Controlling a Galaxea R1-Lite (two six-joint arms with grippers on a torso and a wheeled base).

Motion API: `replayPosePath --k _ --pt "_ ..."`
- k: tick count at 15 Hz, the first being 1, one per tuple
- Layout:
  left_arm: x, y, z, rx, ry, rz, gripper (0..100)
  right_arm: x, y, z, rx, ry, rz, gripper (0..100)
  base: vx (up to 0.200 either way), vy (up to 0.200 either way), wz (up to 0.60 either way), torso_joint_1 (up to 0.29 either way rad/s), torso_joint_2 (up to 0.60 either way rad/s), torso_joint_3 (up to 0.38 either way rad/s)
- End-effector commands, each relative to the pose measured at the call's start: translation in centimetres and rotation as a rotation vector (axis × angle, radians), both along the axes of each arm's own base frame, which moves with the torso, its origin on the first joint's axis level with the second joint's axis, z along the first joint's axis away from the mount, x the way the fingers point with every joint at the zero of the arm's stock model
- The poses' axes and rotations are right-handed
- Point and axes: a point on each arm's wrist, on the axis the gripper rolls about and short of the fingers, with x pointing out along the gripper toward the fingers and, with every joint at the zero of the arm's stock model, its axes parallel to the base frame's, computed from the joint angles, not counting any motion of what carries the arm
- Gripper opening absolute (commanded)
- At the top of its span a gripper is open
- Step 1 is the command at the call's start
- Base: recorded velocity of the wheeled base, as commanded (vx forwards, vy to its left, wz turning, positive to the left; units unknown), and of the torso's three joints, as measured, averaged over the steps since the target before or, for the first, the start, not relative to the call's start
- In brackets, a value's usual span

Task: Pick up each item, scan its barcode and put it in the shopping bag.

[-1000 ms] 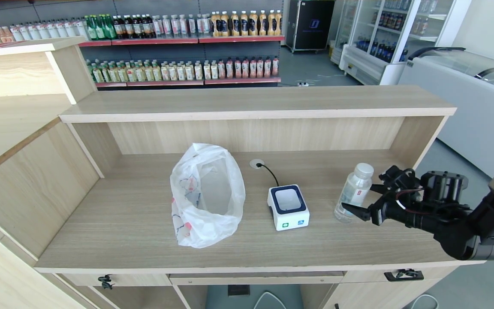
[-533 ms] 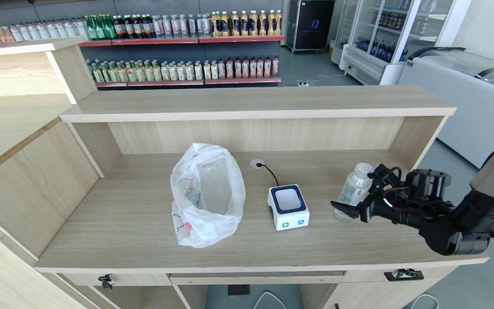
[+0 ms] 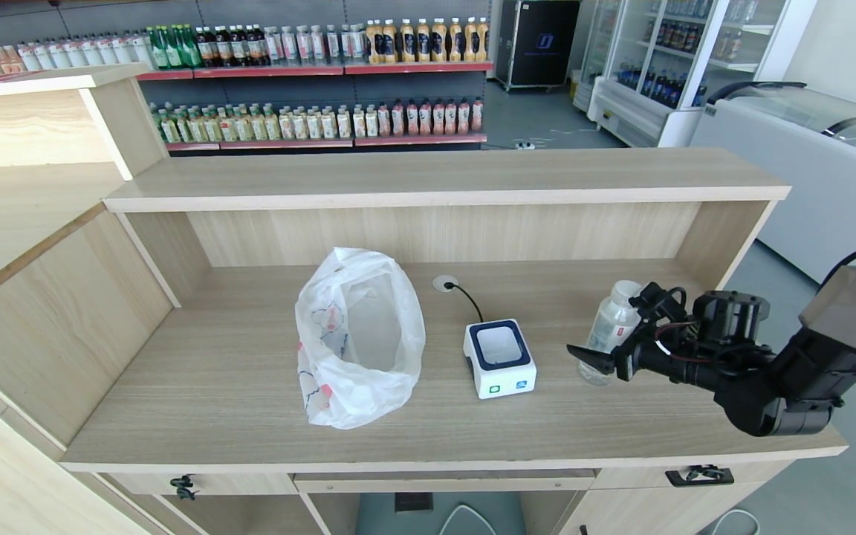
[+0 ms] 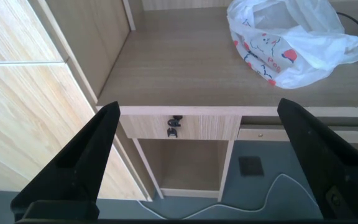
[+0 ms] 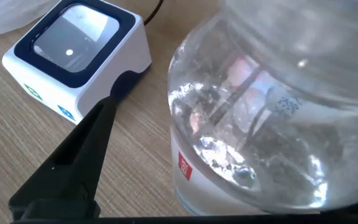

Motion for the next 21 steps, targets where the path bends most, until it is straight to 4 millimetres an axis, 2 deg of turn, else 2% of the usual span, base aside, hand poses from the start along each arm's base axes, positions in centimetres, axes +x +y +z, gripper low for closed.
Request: replayPosePath --k 1,6,7,13,15,18,21 --pt "0.0 0.0 0.0 0.0 0.0 0.001 100 0.1 0.3 -0.4 0.0 0.007 0.009 100 0.0 0.0 0.0 0.0 0.0 0.0" --pt "0.0 0.0 0.0 0.0 0.0 0.001 100 1.0 1.3 -0.4 0.016 -0.005 0.033 100 0.0 0.0 0.0 0.0 0.0 0.0" --pt "0.0 0.0 0.0 0.0 0.0 0.001 100 1.1 1.2 -0.2 0.02 -0.011 0.034 0 0.0 0.0 0.0 0.0 0.0 0.0" --pt "0.0 0.0 0.0 0.0 0.0 0.001 100 1.3 0.1 1.0 0.058 -0.017 0.008 0 0.0 0.0 0.0 0.0 0.0 0.0" --pt "0.0 0.0 0.0 0.0 0.0 0.001 100 0.9 -0.2 2.5 0.087 -0.024 -0.007 0 0.0 0.0 0.0 0.0 0.0 0.0" --pt "0.0 0.0 0.0 0.0 0.0 0.001 100 -2.2 0.1 7.6 0.215 0.018 -0.022 0 0.0 0.0 0.0 0.0 0.0 0.0" --pt "0.0 0.0 0.0 0.0 0.0 0.001 100 -7.7 1.1 15.7 0.412 0.104 0.077 0 0.0 0.0 0.0 0.0 0.0 0.0"
